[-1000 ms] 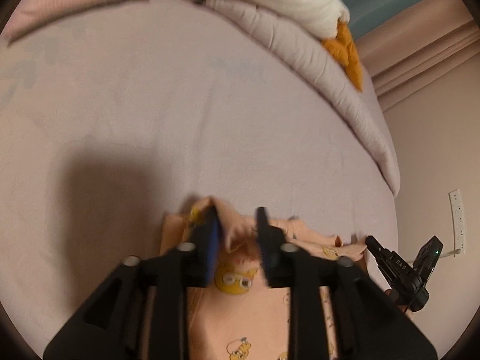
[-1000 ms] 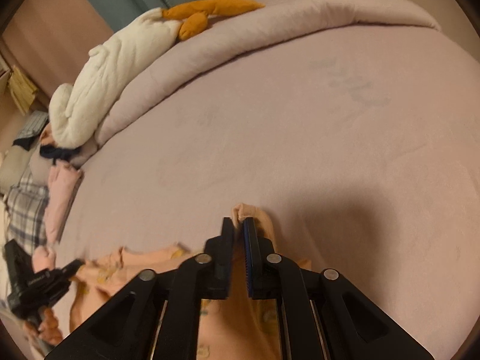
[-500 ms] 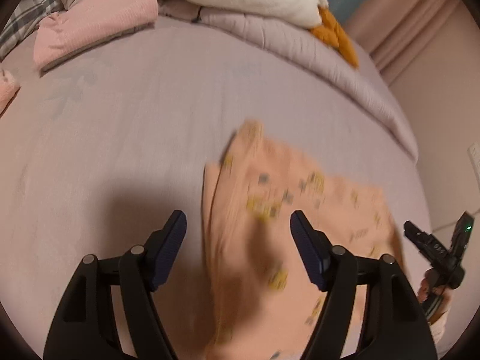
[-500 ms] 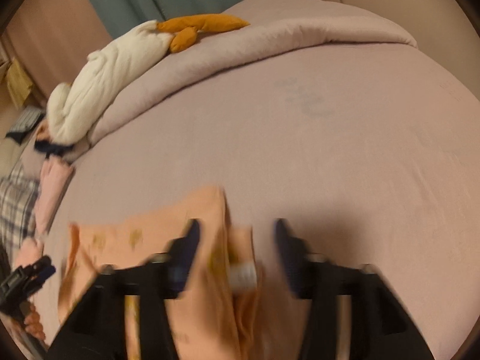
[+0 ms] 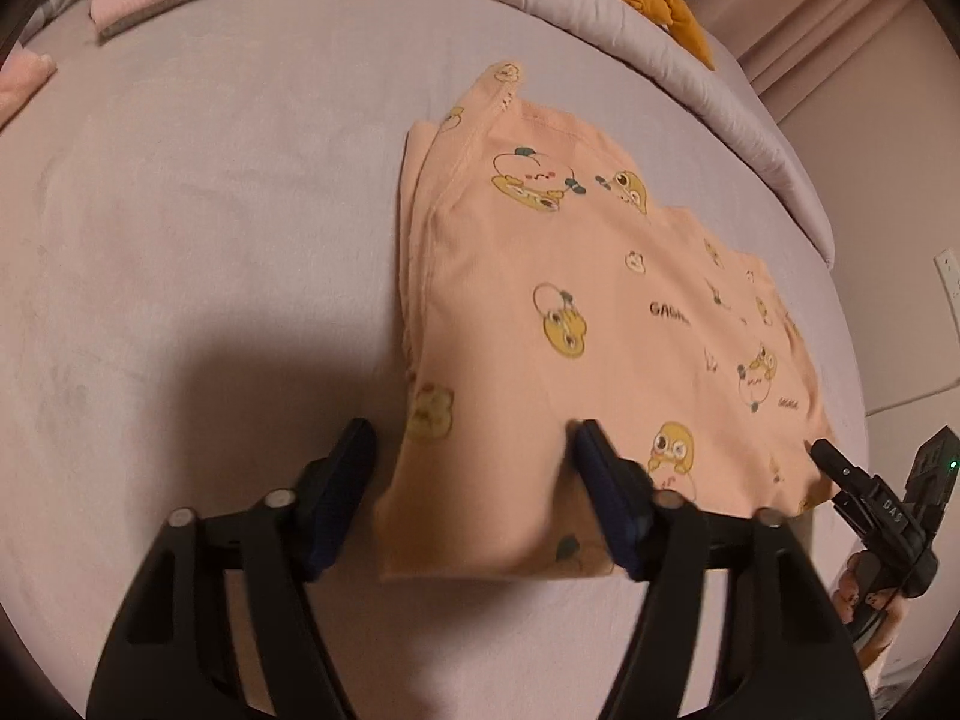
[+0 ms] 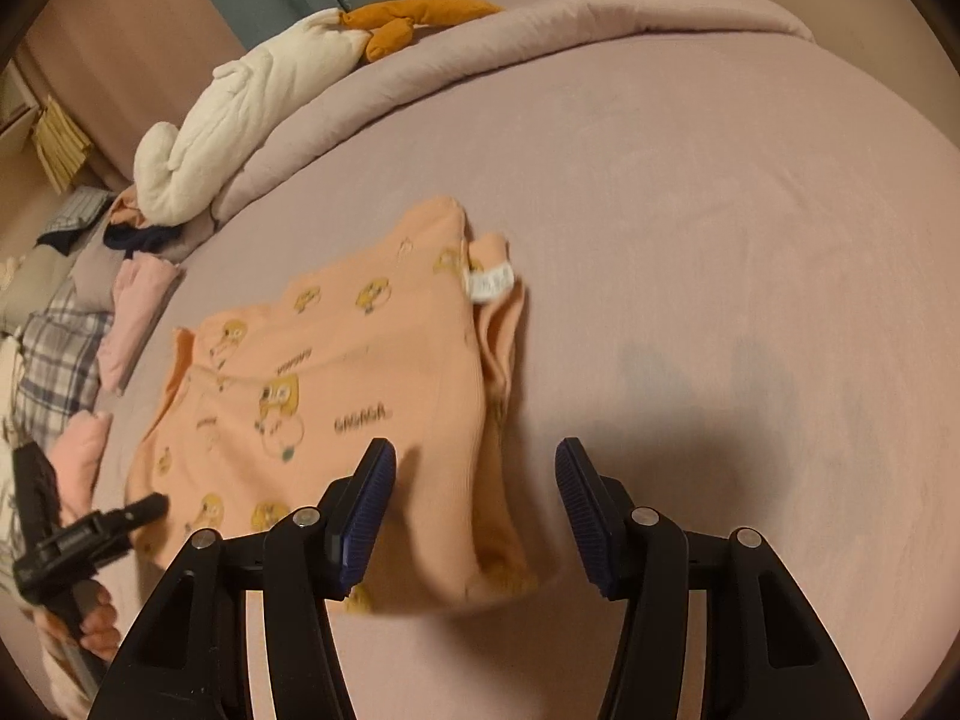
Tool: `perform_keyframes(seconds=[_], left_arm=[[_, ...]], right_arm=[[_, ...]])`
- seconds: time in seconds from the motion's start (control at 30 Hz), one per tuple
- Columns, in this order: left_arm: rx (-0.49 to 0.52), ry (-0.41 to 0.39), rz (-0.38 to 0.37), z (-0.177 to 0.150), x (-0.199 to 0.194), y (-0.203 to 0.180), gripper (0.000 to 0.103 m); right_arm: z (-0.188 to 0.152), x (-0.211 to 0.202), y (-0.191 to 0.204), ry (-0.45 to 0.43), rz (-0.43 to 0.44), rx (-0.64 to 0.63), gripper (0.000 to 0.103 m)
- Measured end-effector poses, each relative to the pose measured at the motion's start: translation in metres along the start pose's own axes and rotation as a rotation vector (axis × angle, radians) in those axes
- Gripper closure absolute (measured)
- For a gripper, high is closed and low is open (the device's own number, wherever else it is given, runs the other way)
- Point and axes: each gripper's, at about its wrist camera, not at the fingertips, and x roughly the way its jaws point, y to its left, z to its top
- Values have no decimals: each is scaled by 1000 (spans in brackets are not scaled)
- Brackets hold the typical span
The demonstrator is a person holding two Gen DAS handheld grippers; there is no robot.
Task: Fold small clothes
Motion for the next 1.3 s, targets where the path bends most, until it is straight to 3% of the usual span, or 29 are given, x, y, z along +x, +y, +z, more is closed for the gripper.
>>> perform_keyframes(seconds=[0.17, 0.2, 0.3, 0.53, 0.73, 1.0, 1.07, 1.1, 1.13, 1.2, 1.3], left_arm=[[3, 24, -35, -10, 4, -1, 84], [-4, 31, -44, -11, 4, 0, 89], [-39, 30, -54, -12, -2, 1, 92], [0, 30, -65, -28, -27, -10, 93], [12, 82, -115, -67, -42, -13, 93], [12, 86, -50, -80, -35, -15, 83], [34, 72, -35, -77, -40, -18, 76], [57, 53, -26, -75, -43, -20, 72], [72, 34, -15, -71, -44, -24, 70], [77, 6, 16, -66, -48, -27, 61], [67, -23, 22, -63, -54, -27, 47]], right_arm=[[-14, 7, -4, 38, 49, 35, 48], [-16, 10, -3, 38, 61, 36, 54], [-17, 10, 0, 34, 70, 25, 84], [-7, -24, -4, -48, 115, 42, 90], [-11, -44, -18, -83, 84, 38, 91], [-22, -25, -35, -33, 21, 92, 90], [-23, -26, -37, -28, 6, 106, 81], [-25, -28, -39, -32, -9, 115, 73], [-25, -29, -41, -30, -15, 124, 57], [-28, -30, -42, -22, 11, 133, 45], [-32, -23, -45, 3, 81, 166, 45]])
